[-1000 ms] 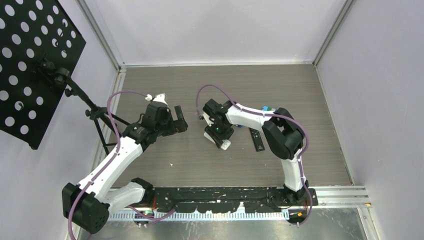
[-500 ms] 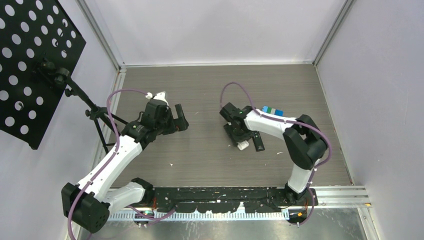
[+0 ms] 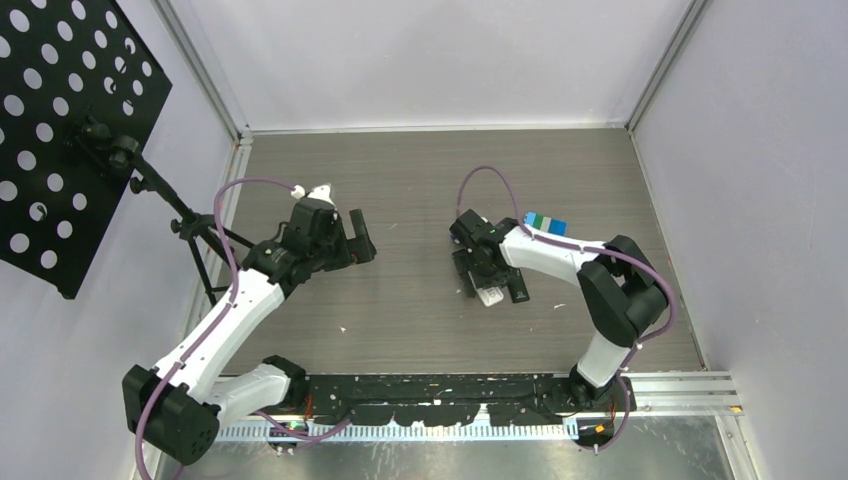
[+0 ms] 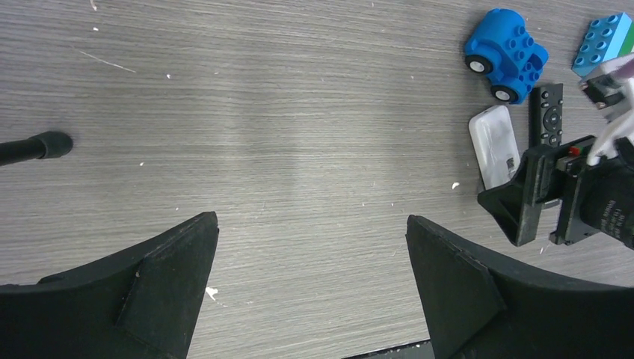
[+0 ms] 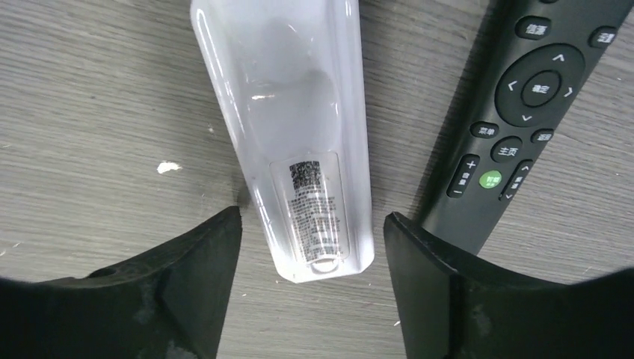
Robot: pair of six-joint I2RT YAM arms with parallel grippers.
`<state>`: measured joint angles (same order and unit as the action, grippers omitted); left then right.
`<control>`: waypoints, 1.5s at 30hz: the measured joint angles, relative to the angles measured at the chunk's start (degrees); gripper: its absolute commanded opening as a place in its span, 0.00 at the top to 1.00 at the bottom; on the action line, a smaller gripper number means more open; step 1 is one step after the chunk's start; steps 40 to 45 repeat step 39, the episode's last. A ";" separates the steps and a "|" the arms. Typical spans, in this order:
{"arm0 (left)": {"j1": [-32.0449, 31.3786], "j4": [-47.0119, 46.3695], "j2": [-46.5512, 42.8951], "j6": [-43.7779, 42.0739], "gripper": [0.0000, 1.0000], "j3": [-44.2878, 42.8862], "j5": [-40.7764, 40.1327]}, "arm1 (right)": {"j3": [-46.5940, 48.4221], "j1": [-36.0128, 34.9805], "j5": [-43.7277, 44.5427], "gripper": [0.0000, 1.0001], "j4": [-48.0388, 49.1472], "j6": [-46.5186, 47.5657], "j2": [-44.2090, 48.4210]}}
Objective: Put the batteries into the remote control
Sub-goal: Reset both arms
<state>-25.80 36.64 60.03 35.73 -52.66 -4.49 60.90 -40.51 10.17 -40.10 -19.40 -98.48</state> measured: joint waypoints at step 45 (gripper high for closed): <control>0.00 19.58 -33.09 -11.10 0.00 -23.08 -2.99 | 16.57 0.63 52.43 0.10 -13.64 8.59 75.49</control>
